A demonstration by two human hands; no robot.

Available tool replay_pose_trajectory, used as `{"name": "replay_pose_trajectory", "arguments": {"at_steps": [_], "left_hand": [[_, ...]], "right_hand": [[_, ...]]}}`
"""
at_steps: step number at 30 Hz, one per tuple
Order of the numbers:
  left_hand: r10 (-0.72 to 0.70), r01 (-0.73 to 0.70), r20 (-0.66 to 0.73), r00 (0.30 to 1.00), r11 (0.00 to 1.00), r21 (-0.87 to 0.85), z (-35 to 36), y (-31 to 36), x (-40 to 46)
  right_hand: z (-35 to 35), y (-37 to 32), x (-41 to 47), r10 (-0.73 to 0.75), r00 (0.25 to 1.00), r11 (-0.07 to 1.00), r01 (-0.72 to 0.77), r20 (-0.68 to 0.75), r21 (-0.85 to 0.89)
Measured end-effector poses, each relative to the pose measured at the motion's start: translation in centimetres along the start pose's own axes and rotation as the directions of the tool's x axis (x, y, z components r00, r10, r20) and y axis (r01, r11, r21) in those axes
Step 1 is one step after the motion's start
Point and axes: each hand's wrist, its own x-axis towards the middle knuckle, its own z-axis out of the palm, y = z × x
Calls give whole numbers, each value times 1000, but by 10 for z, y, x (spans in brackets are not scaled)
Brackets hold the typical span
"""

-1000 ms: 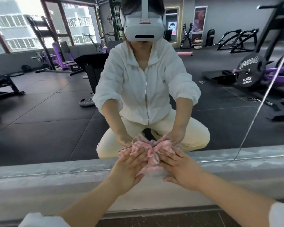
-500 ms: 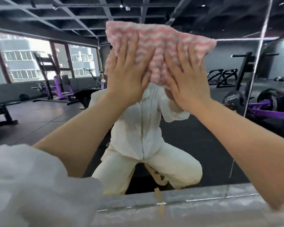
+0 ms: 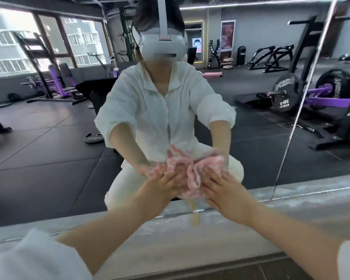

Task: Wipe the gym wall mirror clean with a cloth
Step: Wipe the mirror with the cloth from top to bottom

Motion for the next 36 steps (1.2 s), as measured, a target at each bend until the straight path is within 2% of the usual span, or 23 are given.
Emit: {"name": "replay_pose_trajectory", "arguments": {"at_steps": [4, 6, 8, 9, 11, 14, 15, 17, 19, 21, 23, 24, 27, 29, 31, 33, 36], "left_hand": [[62, -58, 194, 979, 998, -24, 27, 49, -18], [61, -58, 214, 975, 998, -23, 30, 54, -20], [52, -49, 197, 979, 999, -23, 23, 45, -18], [35, -34, 160, 986, 999, -10, 14, 37, -15], [-27, 27, -1, 1000, 999, -20, -3, 12, 0], [-185, 194, -227, 956, 981, 21, -41, -45, 46], [-228, 251, -308, 924, 967, 36, -58, -67, 66], [-320, 364, -431, 844, 931, 21, -96, -112, 106], [-416, 453, -478, 774, 891, -42, -139, -148, 140], [-491, 510, -479, 728, 855, -101, -166, -166, 163], [-501, 509, -493, 711, 851, -129, -170, -162, 171], [-483, 487, -504, 717, 863, -134, -164, -154, 170], [-371, 385, -512, 775, 919, -83, -127, -117, 151], [-295, 319, -453, 841, 948, -25, -98, -88, 133], [-222, 246, -376, 900, 969, 16, -74, -55, 112], [-110, 131, -268, 957, 989, 61, -49, -19, 87], [24, -22, -20, 1000, 997, 67, -9, 29, 49]], "right_hand": [[22, -37, -23, -70, 975, 995, 52, 211, 88], [23, -38, -27, -76, 968, 994, 56, 240, 89], [18, -31, -26, -68, 975, 996, 52, 209, 79], [13, -25, -23, -45, 983, 997, 32, 180, 75], [-1, 2, -5, 22, 993, 999, -26, 119, 34], [-51, 59, 42, 153, 988, 988, -153, 5, 27], [-75, 78, 60, 212, 973, 977, -211, -97, 21], [-125, 117, 95, 364, 872, 926, -378, -329, 21], [-171, 146, 120, 453, 758, 871, -490, -469, 49], [-190, 164, 134, 511, 742, 840, -539, -434, 65], [-189, 166, 136, 516, 724, 847, -512, -458, 144], [-183, 162, 131, 495, 732, 856, -505, -468, 115], [-134, 135, 100, 472, 814, 868, -495, -337, 20], [-96, 111, 70, 496, 841, 865, -501, -214, 33], [-62, 82, 37, 427, 900, 902, -431, -88, -32], [-26, 48, 2, 290, 952, 956, -285, 98, -67], [6, 5, -41, 249, 942, 966, -257, 226, 6]]}}
